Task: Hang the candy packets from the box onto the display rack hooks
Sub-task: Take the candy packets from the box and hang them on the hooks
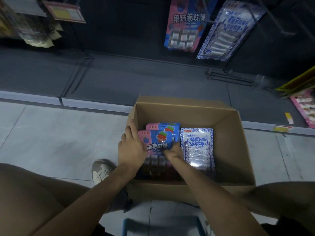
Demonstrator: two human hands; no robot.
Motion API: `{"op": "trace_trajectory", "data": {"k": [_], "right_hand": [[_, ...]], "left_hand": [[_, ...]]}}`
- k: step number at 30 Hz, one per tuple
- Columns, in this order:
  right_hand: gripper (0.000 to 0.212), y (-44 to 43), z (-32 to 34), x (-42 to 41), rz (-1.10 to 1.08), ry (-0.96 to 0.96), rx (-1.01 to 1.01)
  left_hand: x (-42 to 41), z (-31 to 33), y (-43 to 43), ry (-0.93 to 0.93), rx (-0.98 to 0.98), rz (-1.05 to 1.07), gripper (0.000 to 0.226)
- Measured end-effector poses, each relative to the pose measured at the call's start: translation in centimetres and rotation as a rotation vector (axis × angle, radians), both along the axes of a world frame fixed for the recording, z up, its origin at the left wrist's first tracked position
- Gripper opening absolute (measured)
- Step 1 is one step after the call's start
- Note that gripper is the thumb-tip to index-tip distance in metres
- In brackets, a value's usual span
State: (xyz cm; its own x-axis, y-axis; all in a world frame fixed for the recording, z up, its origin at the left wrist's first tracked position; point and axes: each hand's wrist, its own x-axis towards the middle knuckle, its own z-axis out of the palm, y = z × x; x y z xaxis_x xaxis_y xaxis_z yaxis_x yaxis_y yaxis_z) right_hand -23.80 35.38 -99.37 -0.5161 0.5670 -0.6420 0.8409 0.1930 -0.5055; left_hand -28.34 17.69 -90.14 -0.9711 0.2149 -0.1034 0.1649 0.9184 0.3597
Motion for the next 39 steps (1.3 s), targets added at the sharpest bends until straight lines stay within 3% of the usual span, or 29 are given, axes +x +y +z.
{"op": "trace_trajectory", "data": {"k": [16,20,25,29,32,35,39], "right_hand": [[0.025,2.1,4.6,2.7,0.113,0.145,-0.235],[0.023,4.0,8.5,4.0,0.141,0.246,-0.176],[0.012,6.2,16.3,5.2,0.203,0.364,-0.183],[0.018,8.4,22.5,6.2,0.249,0.463,-0.202],[0.019,9.9,26.2,6.8,0.258,0.536,-0.232],[0.018,11.2,28.9,6.8,0.235,0.590,-0.293],[0.020,12.5,31.7,5.5,0.228,0.649,-0.342]], "left_hand": [[0.1,0.8,-0.5,-0.039,0.036,-0.006,0.089],[0.5,1.8,-1.3,-0.022,0.030,-0.041,0.075],[1.0,4.4,-1.0,0.095,0.036,-0.196,0.073],[1.8,8.6,0.1,0.063,0.324,-0.207,0.061],[2.1,12.9,1.7,-0.177,0.730,-0.200,0.052],[0.7,16.0,2.7,-0.306,0.860,-0.136,0.046],[-0.6,20.9,4.9,-0.377,1.008,-0.100,0.016]]}}
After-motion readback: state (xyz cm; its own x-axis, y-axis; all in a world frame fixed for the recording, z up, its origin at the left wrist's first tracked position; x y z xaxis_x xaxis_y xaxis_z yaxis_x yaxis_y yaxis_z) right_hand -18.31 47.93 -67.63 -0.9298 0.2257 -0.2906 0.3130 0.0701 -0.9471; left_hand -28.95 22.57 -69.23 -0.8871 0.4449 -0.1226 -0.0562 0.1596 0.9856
